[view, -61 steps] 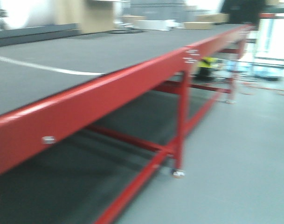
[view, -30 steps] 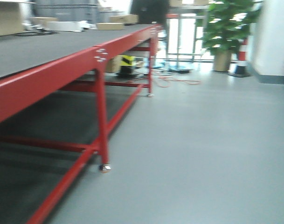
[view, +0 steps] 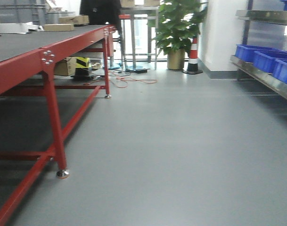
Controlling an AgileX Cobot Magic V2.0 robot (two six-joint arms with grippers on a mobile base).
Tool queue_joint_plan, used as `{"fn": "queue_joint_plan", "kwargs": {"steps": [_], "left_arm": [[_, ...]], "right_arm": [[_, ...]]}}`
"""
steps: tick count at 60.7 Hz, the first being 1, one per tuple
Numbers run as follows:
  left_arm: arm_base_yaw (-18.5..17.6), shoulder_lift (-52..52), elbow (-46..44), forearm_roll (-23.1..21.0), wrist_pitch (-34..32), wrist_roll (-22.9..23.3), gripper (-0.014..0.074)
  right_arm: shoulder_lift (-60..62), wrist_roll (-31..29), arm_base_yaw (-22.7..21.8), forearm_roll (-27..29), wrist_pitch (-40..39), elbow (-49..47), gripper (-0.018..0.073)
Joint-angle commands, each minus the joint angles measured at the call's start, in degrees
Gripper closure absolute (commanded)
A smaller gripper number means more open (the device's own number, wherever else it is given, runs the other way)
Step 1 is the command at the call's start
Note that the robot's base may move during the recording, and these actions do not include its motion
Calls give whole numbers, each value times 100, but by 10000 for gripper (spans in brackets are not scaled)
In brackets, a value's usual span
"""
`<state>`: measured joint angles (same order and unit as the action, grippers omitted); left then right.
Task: Place cylindrical capacitor in blue bin on shelf
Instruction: 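Drive the base past the red table toward the blue-bin shelf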
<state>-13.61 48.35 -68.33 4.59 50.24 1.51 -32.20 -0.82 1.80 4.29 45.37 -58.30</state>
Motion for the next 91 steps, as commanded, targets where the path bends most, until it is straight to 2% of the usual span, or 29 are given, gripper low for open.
{"fn": "queue_joint_plan", "kwargs": {"steps": [1, 91], "left_arm": [[-36, -54, -54, -16, -162, 1, 707], [-36, -66, -54, -15, -162, 1, 707]], "right_arm": [[-15, -6, 7, -48, -125, -10, 705], [-5, -6, 7, -48, -125, -10, 705]]}}
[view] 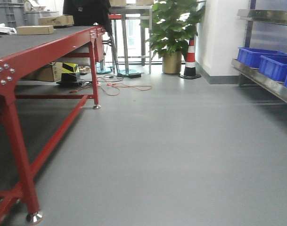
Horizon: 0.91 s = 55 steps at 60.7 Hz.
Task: Place cylindrical capacitor in blue bin on shelf
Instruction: 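Drive the base past the red table toward the blue-bin shelf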
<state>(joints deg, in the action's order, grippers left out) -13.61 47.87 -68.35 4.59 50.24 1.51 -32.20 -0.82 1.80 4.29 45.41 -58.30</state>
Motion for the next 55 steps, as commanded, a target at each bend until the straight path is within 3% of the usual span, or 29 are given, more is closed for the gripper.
{"fn": "queue_joint_plan", "kwargs": {"steps": [1, 55], "left_arm": [[-36, -18, -51, -15, -162, 1, 707], [-36, -18, -51, -15, -162, 1, 707]], "right_arm": [[-5, -6, 7, -48, -129, -10, 705], [-5, -6, 7, -48, -129, -10, 705]]}}
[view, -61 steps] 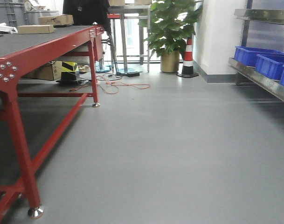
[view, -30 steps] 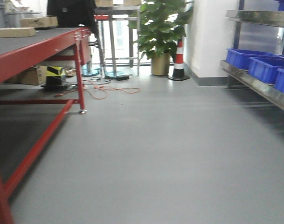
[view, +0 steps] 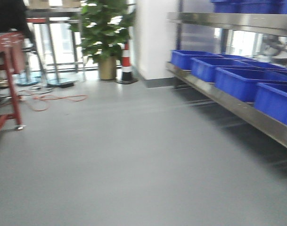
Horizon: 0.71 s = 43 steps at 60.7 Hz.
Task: Place cylindrical capacitor in blue bin on shelf
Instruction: 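Drive the base past the red table toward the blue-bin shelf, then drive up to the shelf, stopping before the blue bins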
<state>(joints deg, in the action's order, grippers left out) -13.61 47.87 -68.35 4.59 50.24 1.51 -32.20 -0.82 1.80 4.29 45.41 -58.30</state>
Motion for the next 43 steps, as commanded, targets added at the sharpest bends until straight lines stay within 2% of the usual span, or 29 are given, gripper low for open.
{"fn": "queue_joint_plan", "kwargs": {"steps": [1, 43], "left_arm": [[-36, -18, -51, -15, -162, 1, 707], [-36, -18, -51, -15, -162, 1, 707]], "right_arm": [[-5, -6, 7, -48, -129, -10, 705], [-5, -6, 7, -48, -129, -10, 705]]}}
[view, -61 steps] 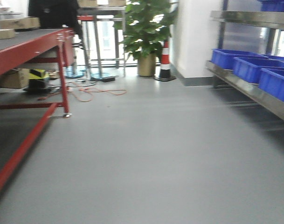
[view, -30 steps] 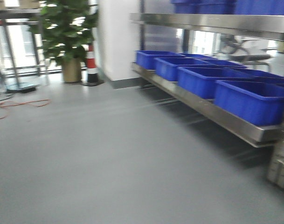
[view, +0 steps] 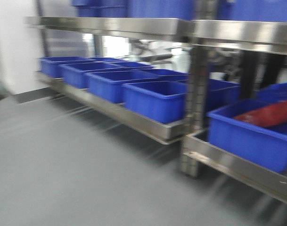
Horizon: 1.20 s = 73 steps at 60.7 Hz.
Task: Place cylindrical capacitor in blue bin on shelf
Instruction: 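Drive up to the shelf, stopping before the blue bins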
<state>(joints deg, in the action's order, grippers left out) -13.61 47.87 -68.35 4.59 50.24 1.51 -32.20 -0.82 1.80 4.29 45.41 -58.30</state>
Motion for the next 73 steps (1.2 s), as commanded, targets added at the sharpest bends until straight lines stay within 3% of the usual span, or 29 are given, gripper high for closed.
{"fn": "queue_joint_plan", "kwargs": {"steps": [1, 73], "left_arm": [[-36, -18, -51, -15, -162, 1, 707], [-36, -19, -51, 17, -162, 1, 707]], "right_arm": [[-5, -6, 7, -48, -129, -10, 705], [-5, -6, 7, -48, -129, -10, 705]]}}
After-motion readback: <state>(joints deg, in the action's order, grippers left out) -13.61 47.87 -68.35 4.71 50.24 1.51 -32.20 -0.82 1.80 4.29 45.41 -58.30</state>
